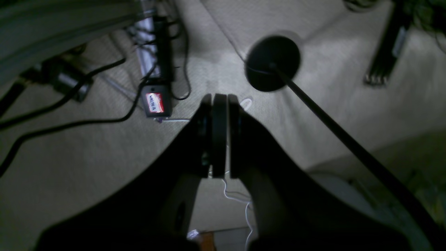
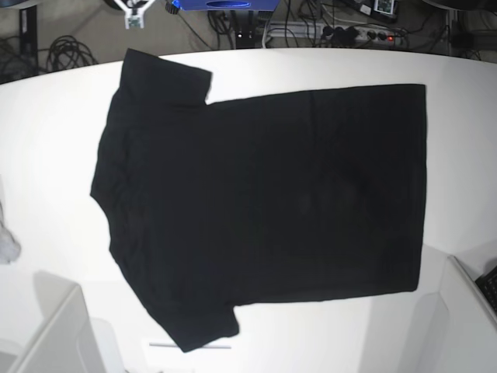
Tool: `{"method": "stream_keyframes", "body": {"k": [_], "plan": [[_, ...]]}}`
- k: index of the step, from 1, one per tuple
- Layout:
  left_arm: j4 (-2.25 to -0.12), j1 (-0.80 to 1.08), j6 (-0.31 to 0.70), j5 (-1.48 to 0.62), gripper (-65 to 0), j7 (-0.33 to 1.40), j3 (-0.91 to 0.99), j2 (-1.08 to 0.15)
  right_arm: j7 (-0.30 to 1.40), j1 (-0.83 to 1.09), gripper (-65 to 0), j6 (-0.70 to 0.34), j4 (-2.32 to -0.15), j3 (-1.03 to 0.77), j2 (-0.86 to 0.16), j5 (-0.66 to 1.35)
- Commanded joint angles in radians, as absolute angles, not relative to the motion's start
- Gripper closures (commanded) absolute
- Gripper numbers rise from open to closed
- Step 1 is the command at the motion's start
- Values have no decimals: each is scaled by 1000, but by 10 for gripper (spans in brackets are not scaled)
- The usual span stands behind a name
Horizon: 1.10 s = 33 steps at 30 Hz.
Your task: Fold the T-shirt properly
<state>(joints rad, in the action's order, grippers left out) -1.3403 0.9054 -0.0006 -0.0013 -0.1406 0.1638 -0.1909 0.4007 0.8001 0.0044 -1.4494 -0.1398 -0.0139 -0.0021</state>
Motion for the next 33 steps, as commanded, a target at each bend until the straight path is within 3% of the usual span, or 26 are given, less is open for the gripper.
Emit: {"method": "stream_keyframes", "body": {"k": [1,14,25,32,33], "plan": [[-1395,934,-5,-1,0,-170,183,-199,412,825,0,10,-1491,-170,-8,-1],[-1747,1038,-8,-1,0,-160,285,-200,659,911,0,7,-2014,-228,7,2],[-1844,1027,-10,-2,0,-162,292,-200,656,753,0,-2,-2026,-309,96,4],[-1837,993,-7,-76,0,-157,292,-203,700,633,0,-282,-2028,-509,93,300],[-1839,992,-7,-142,-81,-157,294,-205,740,611,0,-315,-2026,-553,88,360]]}}
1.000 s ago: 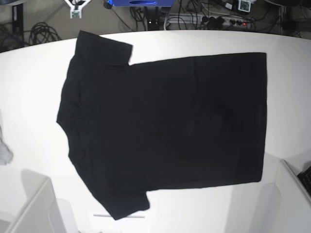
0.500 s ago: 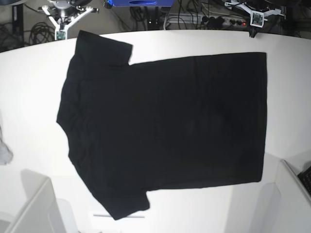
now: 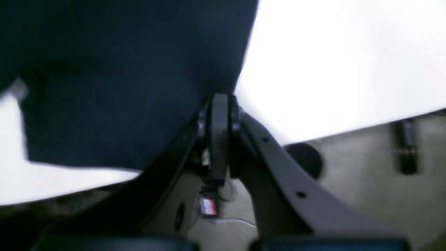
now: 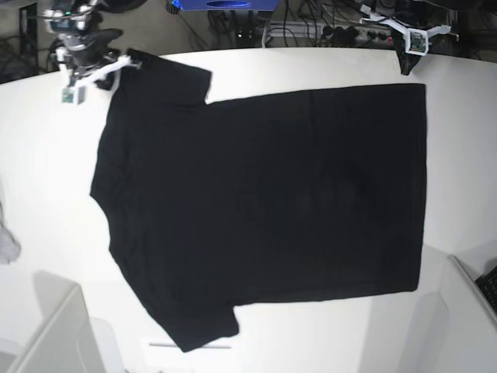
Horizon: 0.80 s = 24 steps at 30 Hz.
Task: Fold the T-shirt properly
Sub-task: 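Lower both grippers onto the shirt's shoulder corners and close them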
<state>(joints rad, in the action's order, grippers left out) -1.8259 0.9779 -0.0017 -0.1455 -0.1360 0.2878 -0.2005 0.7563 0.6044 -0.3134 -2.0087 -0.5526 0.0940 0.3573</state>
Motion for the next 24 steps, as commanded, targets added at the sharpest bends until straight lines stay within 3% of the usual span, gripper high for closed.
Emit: {"method": "stream_keyframes", "body": {"k": [1,2,4,5,11,14,18,24], "plan": [[-1842,992,-7,-209,-153,-157,294,-206,789,587,-62,-343,-2025,-593,87,414],[-1845,992,-5,-266,-201,-157,294,-211,851,559,-146,-369,-2025,-642,87,460],[-1848,992,-5,-331,-211,-157,294,-236,960,504,-269,-410,-2022,-725,87,515],[-1847,992,-5,-348,-211,-157,294,-246,1015,475,-300,-432,-2014,-768,87,536],[-1844,987,5,-460,-214,-157,329,-274,1250,328,-305,-593,-1943,-908,87,581],[-1842,969,91,-539,-214,-127,374,-274,1274,300,-306,-622,-1905,-918,85,581],[-1842,931,189,-634,-224,47,516,-259,1280,282,-309,-653,-1870,-911,87,584],[-1842,866,349,-648,-225,240,713,-206,1296,249,-369,-698,-1744,-912,87,585]]}}
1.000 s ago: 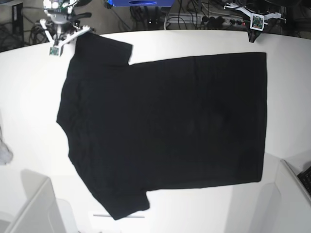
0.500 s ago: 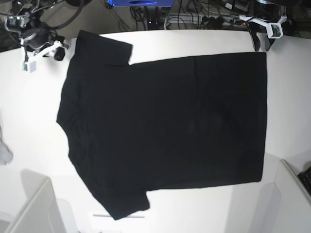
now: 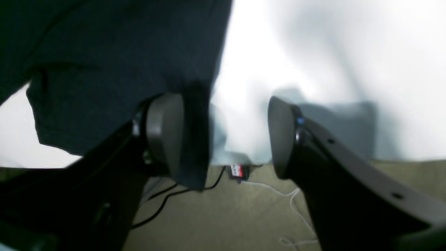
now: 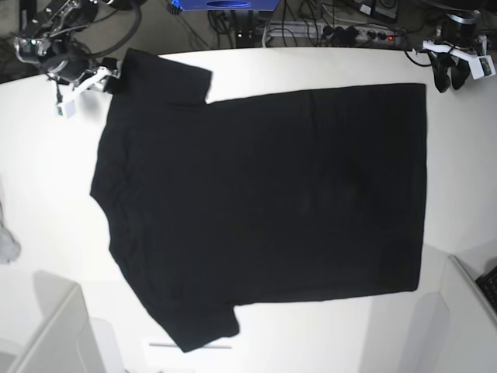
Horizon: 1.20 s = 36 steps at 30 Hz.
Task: Fold the T-shirt properly
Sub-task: 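Lower both grippers onto the shirt's shoulder corners and close them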
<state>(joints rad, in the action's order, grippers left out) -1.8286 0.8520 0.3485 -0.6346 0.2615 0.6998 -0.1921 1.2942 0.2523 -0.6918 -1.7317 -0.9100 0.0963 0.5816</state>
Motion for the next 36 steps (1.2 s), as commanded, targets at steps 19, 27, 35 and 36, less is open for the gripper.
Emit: {"method": "stream_keyframes", "body": {"k": [19,27,35,36], "plan": [[-1685,839,490,-774,-464,280,788,-194,1291,291,-368,-698,-1653,-779,90,584],[-1633,740,490,-774,-464,420,797,-191,1291,288,-144,-698,-1612,-766,87,582],[-1618,684,489,-768,-464,440,786,-173,1291,286,0,-698,-1609,-768,61,579],[-1618,682,489,-768,-464,447,785,-171,1291,286,0,-698,-1609,-768,61,579]]}}
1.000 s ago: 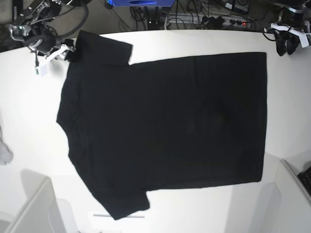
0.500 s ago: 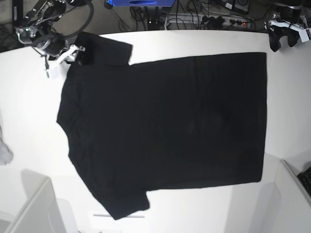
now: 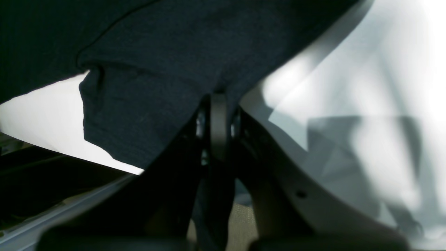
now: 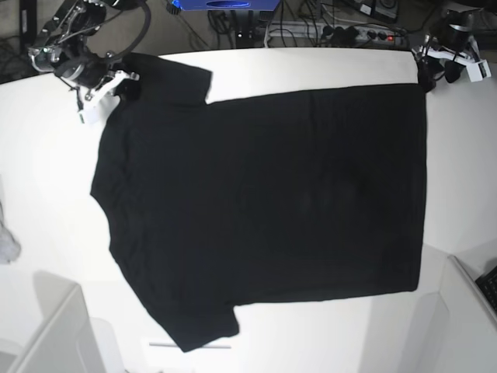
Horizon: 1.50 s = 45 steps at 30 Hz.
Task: Fold the T-shirt properly
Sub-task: 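Lower both grippers onto the shirt's shoulder corners and close them, then pull the shoulder corners apart with both grippers to straighten the shirt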
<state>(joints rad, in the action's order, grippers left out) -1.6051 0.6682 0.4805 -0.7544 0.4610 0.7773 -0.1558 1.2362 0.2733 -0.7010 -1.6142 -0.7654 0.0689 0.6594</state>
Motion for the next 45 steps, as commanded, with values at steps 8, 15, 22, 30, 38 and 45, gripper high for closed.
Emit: {"method": "stream_keyframes", "body": {"k": [8,15,22,30,38,45], "plan": [[-1575,570,489,-766,-464,616,786,-171,1291,286,0,-698,-1609,-768,61,579],[-1541,549,489,-766,-462,619,719,-174,1291,286,0,-698,-1609,-768,61,579],[-1540,545,484,-768,-462,616,680,-171,1291,286,0,-698,-1609,-768,61,579],[-1474,509,486,-768,-127,618,679,-173,1291,288,0,-698,-1609,-768,59,579],[-1471,515,486,-766,0,618,679,-176,1291,291,0,-698,-1620,-773,58,579],[-1515,578,487,-766,0,616,690,-203,1291,334,0,-698,-1693,-777,59,584]]}}
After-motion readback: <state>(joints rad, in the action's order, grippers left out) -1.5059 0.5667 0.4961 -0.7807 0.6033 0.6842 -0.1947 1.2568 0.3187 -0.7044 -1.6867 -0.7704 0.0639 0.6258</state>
